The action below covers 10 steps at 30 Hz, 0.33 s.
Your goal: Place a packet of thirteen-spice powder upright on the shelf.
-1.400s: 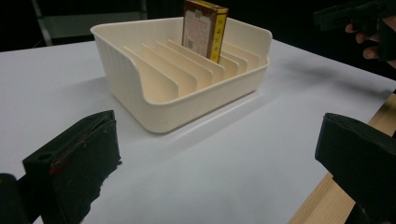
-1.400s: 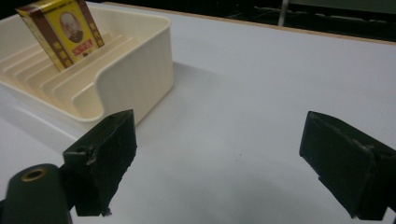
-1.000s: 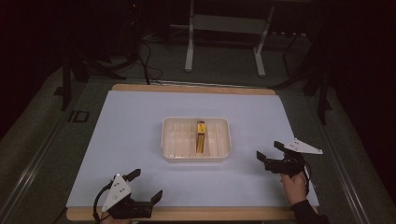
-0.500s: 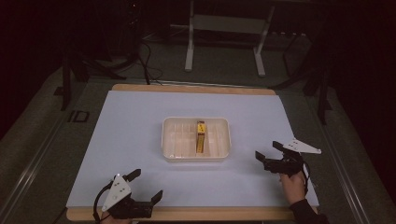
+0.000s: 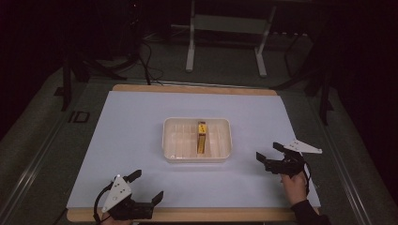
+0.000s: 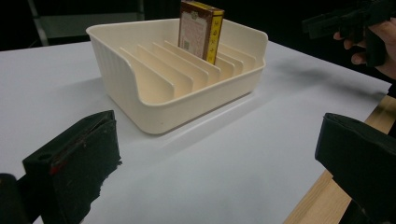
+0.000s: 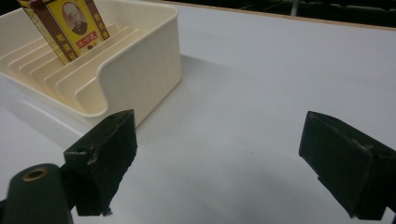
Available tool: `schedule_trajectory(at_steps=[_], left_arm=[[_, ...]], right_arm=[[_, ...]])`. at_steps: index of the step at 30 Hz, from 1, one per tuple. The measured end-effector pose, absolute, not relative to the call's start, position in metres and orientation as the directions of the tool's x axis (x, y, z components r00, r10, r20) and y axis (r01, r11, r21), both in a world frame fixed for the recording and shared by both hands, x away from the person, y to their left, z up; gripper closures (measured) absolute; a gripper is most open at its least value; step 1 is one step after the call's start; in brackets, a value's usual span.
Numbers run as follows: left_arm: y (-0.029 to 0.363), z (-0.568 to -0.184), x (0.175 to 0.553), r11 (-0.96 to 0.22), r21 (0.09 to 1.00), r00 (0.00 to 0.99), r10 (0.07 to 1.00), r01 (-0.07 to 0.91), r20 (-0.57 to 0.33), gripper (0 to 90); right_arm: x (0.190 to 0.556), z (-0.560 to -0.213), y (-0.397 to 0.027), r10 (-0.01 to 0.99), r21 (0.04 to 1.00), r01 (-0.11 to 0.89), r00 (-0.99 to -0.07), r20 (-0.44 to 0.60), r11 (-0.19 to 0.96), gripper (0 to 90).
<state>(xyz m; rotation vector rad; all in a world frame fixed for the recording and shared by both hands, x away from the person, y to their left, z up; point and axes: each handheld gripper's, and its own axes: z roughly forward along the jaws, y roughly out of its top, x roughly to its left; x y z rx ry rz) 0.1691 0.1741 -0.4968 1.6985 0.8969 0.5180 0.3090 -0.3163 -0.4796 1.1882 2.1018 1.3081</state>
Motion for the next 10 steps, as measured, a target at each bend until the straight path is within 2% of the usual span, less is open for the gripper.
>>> schedule_trajectory(at_steps=[10], left_arm=[[0.1737,-0.4969,0.1694,-0.123,0.944,0.623,0.776,0.305,-0.100,0.0]], right_arm=[[0.3092,-0.4798,-0.3162,0.821,0.866,0.457,-0.562,0.101,0.206,11.1]])
